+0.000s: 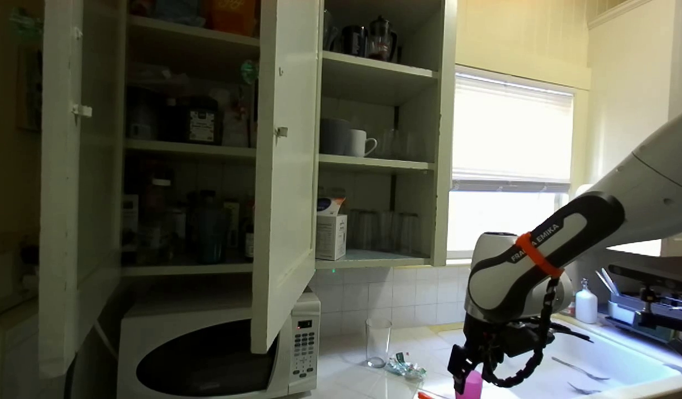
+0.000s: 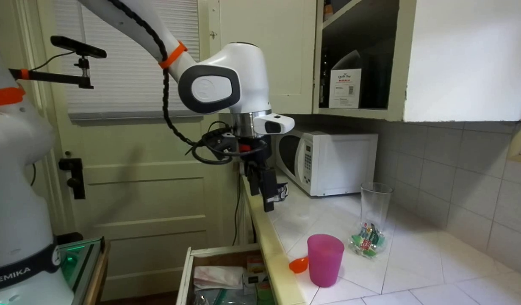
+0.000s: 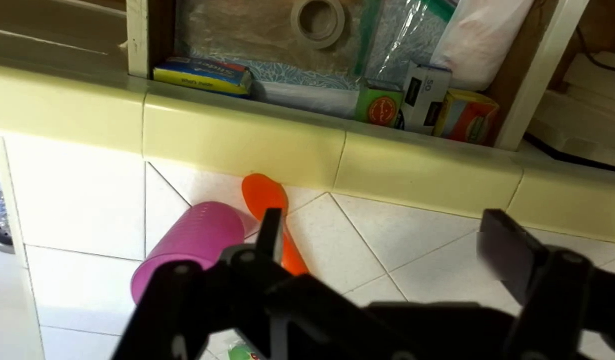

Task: Put the orange spoon in the drawer and close it

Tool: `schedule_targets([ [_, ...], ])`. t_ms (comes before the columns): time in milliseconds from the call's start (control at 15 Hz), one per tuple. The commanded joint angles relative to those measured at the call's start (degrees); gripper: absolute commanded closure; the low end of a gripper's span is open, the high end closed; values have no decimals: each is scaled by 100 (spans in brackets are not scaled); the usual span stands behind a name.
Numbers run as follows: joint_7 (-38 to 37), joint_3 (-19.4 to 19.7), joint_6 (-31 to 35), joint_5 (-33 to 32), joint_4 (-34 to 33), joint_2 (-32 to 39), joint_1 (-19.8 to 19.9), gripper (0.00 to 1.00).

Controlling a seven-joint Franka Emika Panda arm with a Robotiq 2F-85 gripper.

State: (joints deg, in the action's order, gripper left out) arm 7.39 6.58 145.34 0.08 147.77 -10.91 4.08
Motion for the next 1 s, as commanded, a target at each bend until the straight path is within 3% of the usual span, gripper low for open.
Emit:
schedule_targets([
  [0, 545, 83, 107, -37, -730, 880, 19, 0],
  [533, 380, -28, -515, -802, -2353, 2413, 48, 0],
  [733, 762, -85, -1134, -625, -2781, 2823, 174, 0],
  [933, 849, -111, -1313, -512, -3123, 3142, 286, 0],
])
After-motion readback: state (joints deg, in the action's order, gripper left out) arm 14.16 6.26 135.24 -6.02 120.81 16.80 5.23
